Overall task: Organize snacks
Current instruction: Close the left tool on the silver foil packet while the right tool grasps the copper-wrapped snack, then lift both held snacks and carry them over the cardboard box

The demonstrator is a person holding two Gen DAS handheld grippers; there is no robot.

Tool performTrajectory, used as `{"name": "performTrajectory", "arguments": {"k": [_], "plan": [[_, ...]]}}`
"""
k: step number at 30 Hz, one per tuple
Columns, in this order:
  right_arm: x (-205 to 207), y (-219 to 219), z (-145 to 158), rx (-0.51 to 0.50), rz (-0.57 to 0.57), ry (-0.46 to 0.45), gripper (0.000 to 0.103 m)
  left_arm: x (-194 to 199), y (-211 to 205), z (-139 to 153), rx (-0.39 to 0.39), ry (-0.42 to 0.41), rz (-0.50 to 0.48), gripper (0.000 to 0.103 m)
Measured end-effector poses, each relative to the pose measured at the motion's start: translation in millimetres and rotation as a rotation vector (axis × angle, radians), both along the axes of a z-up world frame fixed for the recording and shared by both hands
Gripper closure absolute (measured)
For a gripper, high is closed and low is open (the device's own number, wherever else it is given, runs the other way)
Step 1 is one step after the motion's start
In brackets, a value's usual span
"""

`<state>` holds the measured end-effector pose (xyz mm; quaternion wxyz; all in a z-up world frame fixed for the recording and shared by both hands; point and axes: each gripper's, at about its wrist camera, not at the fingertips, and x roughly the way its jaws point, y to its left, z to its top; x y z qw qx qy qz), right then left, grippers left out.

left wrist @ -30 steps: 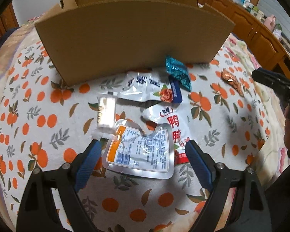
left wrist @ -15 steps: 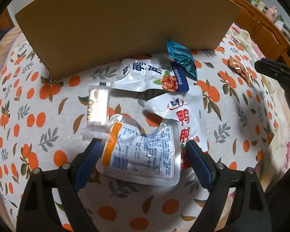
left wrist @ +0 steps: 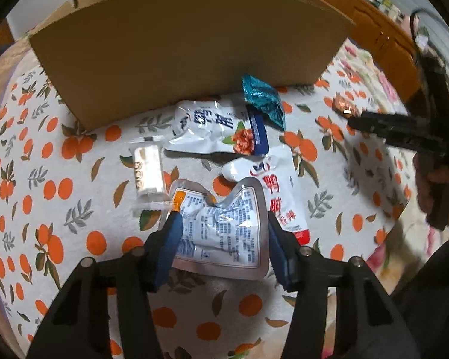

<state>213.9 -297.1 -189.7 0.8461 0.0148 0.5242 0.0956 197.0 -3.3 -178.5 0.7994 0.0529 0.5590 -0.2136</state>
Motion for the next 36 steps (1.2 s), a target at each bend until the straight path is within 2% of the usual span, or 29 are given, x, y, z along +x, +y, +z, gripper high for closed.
{"name": "performTrajectory", "arguments": {"k": [2, 6, 8, 11, 17, 20, 27, 28, 31, 36], "plan": [[2, 0, -3, -0.008, 0.001, 0.003, 0.042, 1, 4, 3, -0.008, 0.003, 0.013, 0.049], [5, -1, -5, -0.021, 0.006, -0.006, 0.044, 2, 6, 11, -0.037, -0.006, 0.023, 0.049], [7, 0, -5, -0.038, 0.009, -0.012, 0.052, 2, 5, 13, -0.048, -0.008, 0.022, 0.049], [8, 0, -6, -0.066, 0.012, -0.022, 0.057, 1, 4, 15, -0.05, -0.014, 0.02, 0.049], [11, 0, -3, -0.076, 0.021, -0.044, 0.058, 0, 0, 15, -0.046, -0.016, 0.01, 0.049], [13, 2, 0, -0.094, 0.031, -0.069, 0.047, -1, -1, 18, -0.05, -0.024, 0.004, 0.049], [23, 5, -10, -0.125, 0.056, -0.062, 0.046, -2, -4, 29, -0.084, -0.048, -0.008, 0.049], [24, 5, -10, -0.123, 0.06, -0.067, 0.048, -2, -3, 31, -0.088, -0.051, -0.008, 0.049], [25, 5, -7, -0.117, 0.066, -0.064, 0.081, -2, -2, 38, -0.105, -0.065, -0.005, 0.049], [24, 8, -5, -0.108, 0.085, -0.03, 0.083, -5, -1, 55, -0.139, -0.099, -0.004, 0.049]]}}
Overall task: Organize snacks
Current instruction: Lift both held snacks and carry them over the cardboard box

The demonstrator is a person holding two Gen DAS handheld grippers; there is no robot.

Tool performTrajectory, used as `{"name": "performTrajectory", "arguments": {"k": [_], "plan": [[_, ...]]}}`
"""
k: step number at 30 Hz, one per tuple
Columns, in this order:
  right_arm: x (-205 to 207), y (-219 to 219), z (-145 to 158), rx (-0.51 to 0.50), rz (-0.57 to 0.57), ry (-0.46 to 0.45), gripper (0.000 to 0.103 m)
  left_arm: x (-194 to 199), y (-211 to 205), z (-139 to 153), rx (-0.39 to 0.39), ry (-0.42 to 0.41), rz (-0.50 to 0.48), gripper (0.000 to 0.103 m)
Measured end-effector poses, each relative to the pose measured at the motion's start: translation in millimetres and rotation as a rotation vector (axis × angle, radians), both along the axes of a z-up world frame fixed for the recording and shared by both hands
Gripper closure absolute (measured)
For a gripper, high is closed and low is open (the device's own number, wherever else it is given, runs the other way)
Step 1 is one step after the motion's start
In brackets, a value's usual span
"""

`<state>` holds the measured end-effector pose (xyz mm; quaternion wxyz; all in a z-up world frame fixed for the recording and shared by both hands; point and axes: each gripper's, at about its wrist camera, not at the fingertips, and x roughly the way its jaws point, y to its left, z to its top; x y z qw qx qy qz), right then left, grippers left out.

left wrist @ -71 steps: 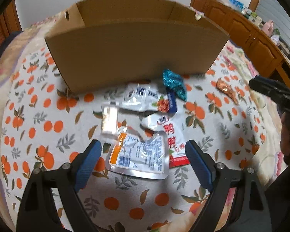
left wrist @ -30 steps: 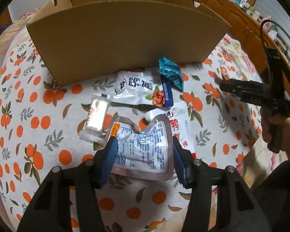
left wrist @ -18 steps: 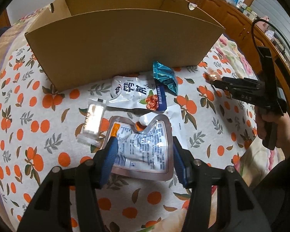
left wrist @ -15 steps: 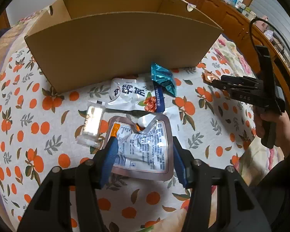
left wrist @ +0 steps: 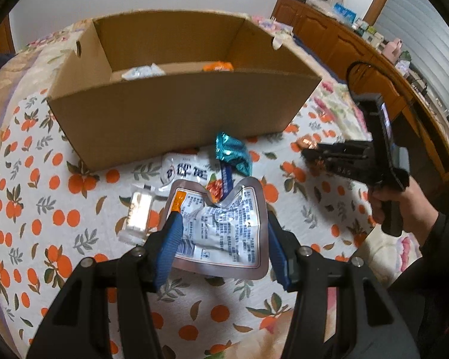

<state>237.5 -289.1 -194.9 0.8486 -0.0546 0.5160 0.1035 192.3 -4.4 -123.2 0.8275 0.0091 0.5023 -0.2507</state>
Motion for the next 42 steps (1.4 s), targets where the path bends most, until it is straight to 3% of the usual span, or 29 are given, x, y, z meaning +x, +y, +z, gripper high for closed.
{"name": "performTrajectory", "arguments": {"k": [14, 23, 32, 42], "plan": [[-25, 14, 79, 0.096, 0.056, -0.155, 0.083, -5, 5, 65, -0.073, -0.156, 0.01, 0.049], [-28, 30, 124, 0.145, 0.097, -0.254, 0.083, 21, 15, 102, -0.107, -0.245, 0.058, 0.049], [-14, 46, 147, 0.159, 0.115, -0.3, 0.083, 66, 16, 104, -0.064, -0.285, 0.091, 0.049], [23, 69, 146, 0.133, 0.123, -0.341, 0.083, 109, 9, 78, -0.029, -0.272, 0.111, 0.049]]}}
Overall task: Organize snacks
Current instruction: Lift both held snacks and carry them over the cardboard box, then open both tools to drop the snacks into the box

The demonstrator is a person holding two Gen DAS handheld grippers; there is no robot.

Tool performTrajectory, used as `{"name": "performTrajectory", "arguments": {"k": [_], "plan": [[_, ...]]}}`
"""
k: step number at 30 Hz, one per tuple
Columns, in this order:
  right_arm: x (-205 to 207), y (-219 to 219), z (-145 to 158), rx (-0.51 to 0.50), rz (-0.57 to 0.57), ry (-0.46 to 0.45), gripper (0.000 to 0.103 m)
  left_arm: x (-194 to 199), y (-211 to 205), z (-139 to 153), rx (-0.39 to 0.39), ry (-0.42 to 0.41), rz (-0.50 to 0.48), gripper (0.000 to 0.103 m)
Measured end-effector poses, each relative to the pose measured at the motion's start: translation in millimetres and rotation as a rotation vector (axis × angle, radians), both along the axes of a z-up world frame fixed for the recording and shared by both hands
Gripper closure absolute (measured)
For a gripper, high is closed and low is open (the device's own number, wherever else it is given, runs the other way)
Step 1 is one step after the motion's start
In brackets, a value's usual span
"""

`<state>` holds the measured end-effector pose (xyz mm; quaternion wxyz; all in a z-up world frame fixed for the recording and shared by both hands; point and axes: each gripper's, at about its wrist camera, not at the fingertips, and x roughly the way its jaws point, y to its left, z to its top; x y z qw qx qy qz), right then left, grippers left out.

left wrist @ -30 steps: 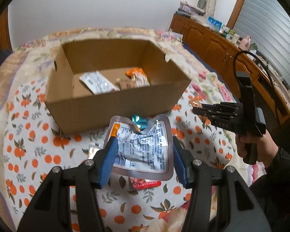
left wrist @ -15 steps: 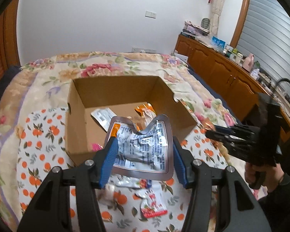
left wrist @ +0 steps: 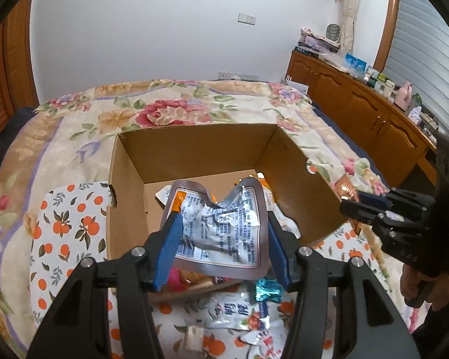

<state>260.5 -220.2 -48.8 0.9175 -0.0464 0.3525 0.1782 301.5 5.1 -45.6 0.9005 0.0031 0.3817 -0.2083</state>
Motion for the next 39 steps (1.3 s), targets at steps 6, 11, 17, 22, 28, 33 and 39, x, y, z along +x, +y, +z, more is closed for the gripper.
{"name": "performTrajectory", "arguments": {"k": [6, 11, 17, 22, 28, 33, 39], "plan": [[23, 12, -8, 0.008, 0.006, -0.003, 0.083, 22, -2, -19, 0.026, 0.024, 0.01, 0.049], [36, 16, -21, 0.008, -0.002, 0.005, 0.083, 32, -5, -31, 0.036, 0.04, 0.01, 0.049], [45, 10, -42, 0.002, -0.055, 0.027, 0.083, 41, -8, -38, 0.049, 0.048, 0.004, 0.049], [51, 5, -54, 0.019, -0.067, 0.05, 0.083, 43, -9, -48, 0.059, 0.069, 0.003, 0.049], [48, 13, -61, -0.009, -0.049, 0.046, 0.083, 42, -9, -59, 0.066, 0.096, 0.008, 0.049], [46, 17, -65, -0.016, -0.04, 0.05, 0.083, 39, -10, -61, 0.07, 0.098, 0.01, 0.048], [46, 16, -65, 0.001, -0.04, 0.06, 0.082, 35, -7, -65, 0.078, 0.102, 0.027, 0.048]]}}
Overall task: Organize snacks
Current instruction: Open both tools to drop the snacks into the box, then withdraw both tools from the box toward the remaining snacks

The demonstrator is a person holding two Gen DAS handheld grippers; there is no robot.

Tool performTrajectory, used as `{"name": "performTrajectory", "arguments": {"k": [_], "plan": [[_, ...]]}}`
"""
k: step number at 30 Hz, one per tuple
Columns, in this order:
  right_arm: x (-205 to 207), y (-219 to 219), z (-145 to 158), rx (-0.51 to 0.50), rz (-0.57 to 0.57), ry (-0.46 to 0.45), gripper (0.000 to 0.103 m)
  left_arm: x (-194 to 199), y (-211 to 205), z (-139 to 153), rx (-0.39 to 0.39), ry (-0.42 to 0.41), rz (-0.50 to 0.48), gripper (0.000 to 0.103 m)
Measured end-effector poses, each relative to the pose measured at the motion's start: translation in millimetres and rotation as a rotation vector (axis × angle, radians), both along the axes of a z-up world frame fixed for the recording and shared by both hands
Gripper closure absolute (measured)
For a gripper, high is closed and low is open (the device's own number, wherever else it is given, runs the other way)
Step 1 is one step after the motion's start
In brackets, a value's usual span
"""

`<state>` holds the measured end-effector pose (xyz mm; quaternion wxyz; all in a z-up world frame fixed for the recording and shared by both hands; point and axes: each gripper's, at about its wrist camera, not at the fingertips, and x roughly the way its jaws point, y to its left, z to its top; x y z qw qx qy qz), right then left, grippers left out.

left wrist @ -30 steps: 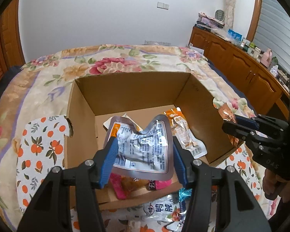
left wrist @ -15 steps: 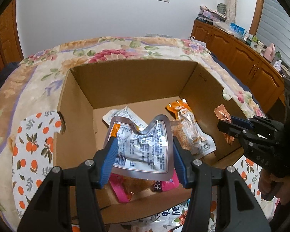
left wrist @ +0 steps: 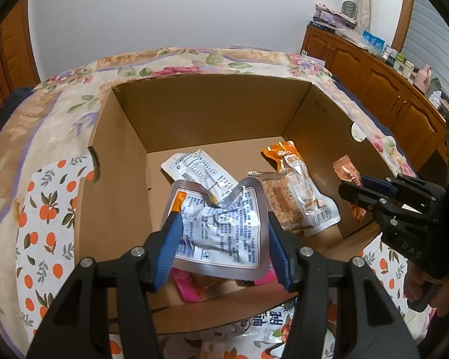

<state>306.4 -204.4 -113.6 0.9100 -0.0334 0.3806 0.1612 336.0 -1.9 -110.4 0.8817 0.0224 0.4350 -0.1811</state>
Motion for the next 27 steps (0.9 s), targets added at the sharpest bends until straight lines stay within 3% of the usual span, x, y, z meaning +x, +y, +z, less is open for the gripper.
{"name": "performTrajectory", "arguments": {"k": [4, 6, 11, 15, 18, 20, 21, 25, 27], "plan": [[-1, 0, 0, 0.004, 0.0, 0.003, 0.082, 0, 2, 1, -0.001, -0.004, 0.014, 0.048], [-1, 0, 0, 0.005, -0.001, 0.006, 0.081, 0, 2, 2, -0.001, -0.011, 0.024, 0.042], [-4, 4, 5, 0.011, 0.006, 0.0, 0.06, -4, 1, 8, -0.002, -0.039, 0.019, 0.031], [-8, 4, 12, 0.014, -0.002, -0.012, 0.058, -10, 3, 20, -0.017, -0.073, 0.025, 0.028], [-12, -2, 22, 0.034, -0.015, -0.025, 0.042, -16, 5, 28, -0.03, -0.087, 0.03, 0.022], [-15, -6, 31, 0.051, -0.031, -0.033, 0.019, -24, 6, 36, -0.032, -0.108, 0.027, 0.017], [-17, -8, 35, 0.057, -0.043, -0.038, 0.014, -27, 8, 40, -0.034, -0.118, 0.03, 0.015], [-28, -14, 55, 0.065, -0.057, -0.077, 0.009, -42, 14, 53, -0.056, -0.146, 0.056, 0.003], [-33, -14, 61, 0.058, -0.057, -0.096, 0.007, -49, 16, 58, -0.057, -0.159, 0.063, 0.003]]}}
